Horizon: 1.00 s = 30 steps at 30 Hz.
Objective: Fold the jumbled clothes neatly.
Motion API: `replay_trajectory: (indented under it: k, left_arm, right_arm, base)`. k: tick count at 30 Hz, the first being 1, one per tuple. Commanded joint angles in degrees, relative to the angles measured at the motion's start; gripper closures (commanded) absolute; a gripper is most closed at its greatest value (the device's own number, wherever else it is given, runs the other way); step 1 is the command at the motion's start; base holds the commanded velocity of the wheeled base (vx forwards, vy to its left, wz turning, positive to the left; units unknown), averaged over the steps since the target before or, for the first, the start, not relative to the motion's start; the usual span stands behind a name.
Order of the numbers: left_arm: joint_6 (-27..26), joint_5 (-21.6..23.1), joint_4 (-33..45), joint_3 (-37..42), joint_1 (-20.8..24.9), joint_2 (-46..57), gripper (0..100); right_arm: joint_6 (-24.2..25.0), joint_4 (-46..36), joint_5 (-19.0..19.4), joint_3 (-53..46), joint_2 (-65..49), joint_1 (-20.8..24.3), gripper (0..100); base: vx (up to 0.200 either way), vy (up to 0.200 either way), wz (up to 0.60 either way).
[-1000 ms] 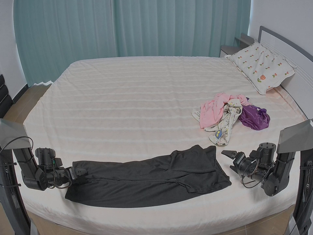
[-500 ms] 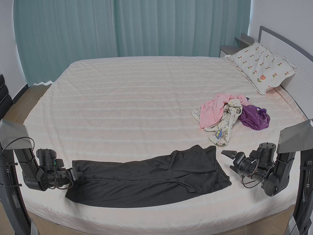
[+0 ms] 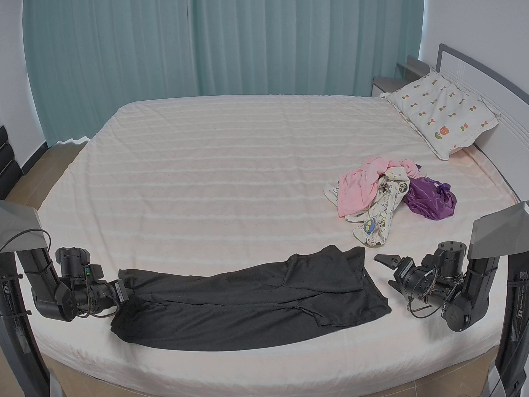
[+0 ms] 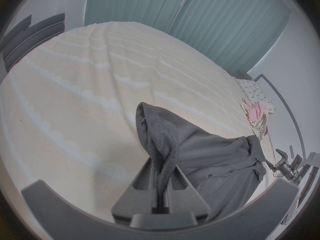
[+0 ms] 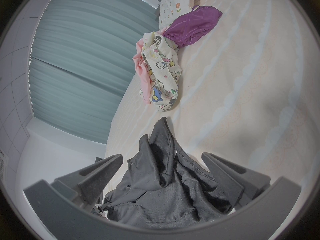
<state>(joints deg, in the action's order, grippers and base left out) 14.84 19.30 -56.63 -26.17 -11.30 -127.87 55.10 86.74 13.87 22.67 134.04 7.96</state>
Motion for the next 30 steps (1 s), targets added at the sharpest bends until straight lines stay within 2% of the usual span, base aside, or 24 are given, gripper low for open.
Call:
replay_trajectory:
  k: [1, 19, 25, 30]
  left_arm:
    - [0.02, -0.05, 0.02, 0.07, -0.92, 2.18, 100]
    - [0.11, 0.74, 1.08, -2.65, -9.27, 2.18, 100]
    - [0.19, 2.32, 4.51, -5.82, -14.71, 3.85, 100]
    - [0.28, 5.05, 12.33, -10.65, -21.04, 7.63, 100]
  right_arm:
    - [0.01, 0.01, 0.01, 0.0, -0.09, 0.04, 0]
    - [0.01, 0.01, 0.01, 0.09, 0.17, 0.04, 0]
    - [0.01, 0.01, 0.01, 0.09, 0.09, -0.05, 0]
    - [0.01, 0.01, 0.01, 0.09, 0.0, -0.23, 0]
  base:
    - [0.0, 0.0, 0.0]
    - [0.0, 0.0, 0.0]
    - [0.0, 0.0, 0.0]
    - [0.0, 0.0, 0.0]
